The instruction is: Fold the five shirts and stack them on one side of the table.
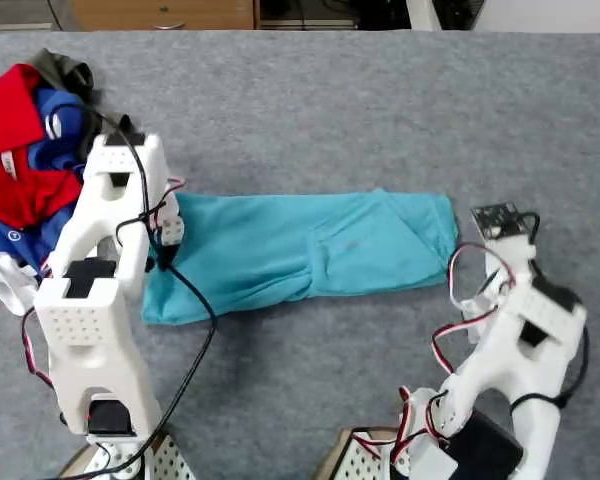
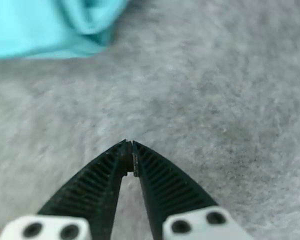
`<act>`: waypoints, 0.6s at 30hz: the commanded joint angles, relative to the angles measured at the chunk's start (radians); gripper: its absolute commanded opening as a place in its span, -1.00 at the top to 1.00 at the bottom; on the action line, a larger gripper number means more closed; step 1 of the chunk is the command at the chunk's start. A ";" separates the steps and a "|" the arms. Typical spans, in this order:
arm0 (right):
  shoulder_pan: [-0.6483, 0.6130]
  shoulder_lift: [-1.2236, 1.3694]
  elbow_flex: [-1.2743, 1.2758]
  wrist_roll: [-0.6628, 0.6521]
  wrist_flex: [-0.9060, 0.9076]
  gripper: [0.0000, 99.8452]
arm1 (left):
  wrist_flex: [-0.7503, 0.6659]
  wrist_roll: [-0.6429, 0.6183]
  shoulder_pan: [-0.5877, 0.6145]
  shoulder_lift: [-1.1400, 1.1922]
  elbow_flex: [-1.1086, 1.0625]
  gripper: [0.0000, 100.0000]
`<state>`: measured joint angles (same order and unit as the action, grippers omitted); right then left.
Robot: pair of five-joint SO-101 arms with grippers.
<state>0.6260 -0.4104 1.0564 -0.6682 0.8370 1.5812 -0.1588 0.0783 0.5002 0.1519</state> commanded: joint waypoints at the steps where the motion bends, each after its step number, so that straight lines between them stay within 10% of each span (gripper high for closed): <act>1: 0.035 -0.041 0.110 0.060 -0.207 0.99 | 0.121 -0.012 -0.069 -0.005 0.204 0.96; 18: 0.232 -0.065 0.099 0.358 -0.290 0.99 | 0.178 -0.158 -0.555 -0.013 0.468 0.96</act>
<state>0.8286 -0.4396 1.1745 -0.3322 0.5669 1.7453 -0.2816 -0.3974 0.5094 0.5201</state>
